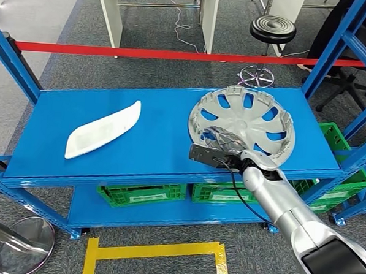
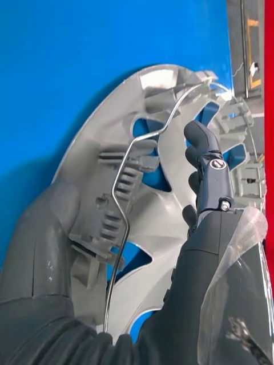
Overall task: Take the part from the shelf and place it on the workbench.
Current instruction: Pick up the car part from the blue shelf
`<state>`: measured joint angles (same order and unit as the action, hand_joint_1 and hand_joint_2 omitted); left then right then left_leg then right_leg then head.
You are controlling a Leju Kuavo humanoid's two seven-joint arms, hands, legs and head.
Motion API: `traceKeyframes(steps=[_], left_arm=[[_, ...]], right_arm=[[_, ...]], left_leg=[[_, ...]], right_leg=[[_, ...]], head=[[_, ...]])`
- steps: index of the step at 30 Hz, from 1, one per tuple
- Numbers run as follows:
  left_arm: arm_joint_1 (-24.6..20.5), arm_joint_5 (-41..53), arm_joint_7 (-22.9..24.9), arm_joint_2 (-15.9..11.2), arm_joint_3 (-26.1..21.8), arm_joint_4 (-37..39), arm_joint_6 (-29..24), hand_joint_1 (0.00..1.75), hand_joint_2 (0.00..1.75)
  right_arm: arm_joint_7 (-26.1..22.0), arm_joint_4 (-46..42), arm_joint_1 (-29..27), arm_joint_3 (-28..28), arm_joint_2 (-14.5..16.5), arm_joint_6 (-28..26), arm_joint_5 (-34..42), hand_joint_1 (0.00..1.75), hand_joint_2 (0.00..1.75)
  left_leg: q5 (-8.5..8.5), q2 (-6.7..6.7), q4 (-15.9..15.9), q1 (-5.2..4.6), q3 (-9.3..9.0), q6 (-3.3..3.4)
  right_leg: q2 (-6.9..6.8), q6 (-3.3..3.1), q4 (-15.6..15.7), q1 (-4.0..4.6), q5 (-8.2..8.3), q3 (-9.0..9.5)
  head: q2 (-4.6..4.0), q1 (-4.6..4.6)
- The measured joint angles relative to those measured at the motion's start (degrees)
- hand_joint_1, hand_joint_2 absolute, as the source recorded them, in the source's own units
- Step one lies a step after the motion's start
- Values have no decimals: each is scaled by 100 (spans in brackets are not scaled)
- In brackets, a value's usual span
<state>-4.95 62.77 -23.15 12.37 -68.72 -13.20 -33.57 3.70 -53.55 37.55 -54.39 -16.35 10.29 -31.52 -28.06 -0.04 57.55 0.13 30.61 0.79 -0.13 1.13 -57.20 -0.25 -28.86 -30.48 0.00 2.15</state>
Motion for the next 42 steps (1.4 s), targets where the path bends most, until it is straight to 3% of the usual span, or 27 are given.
traceKeyframes(steps=[27, 31, 42], left_arm=[[1, 2, 0, 7, 0, 4, -41, 0, 0], [1, 14, 0, 5, 0, 12, -40, 0, 0], [2, 15, 0, 4, 0, 13, -45, 0, 0]], right_arm=[[189, -168, -487, -96, -210, -324, -55, 0, 175], [172, -166, -501, -74, -285, -324, -83, 175, 175], [86, -245, -600, 136, -587, -316, -101, 175, 175]], left_leg=[[0, 0, 0, 0, -1, 0], [0, 0, 2, 0, -2, 0], [0, 0, 16, -1, -1, 1]], right_leg=[[-1, 0, 2, 0, 0, 0], [-2, 0, 2, 0, 0, 2], [-1, 9, 2, -1, 6, 9]], head=[[0, 0], [0, 1], [0, 1]])
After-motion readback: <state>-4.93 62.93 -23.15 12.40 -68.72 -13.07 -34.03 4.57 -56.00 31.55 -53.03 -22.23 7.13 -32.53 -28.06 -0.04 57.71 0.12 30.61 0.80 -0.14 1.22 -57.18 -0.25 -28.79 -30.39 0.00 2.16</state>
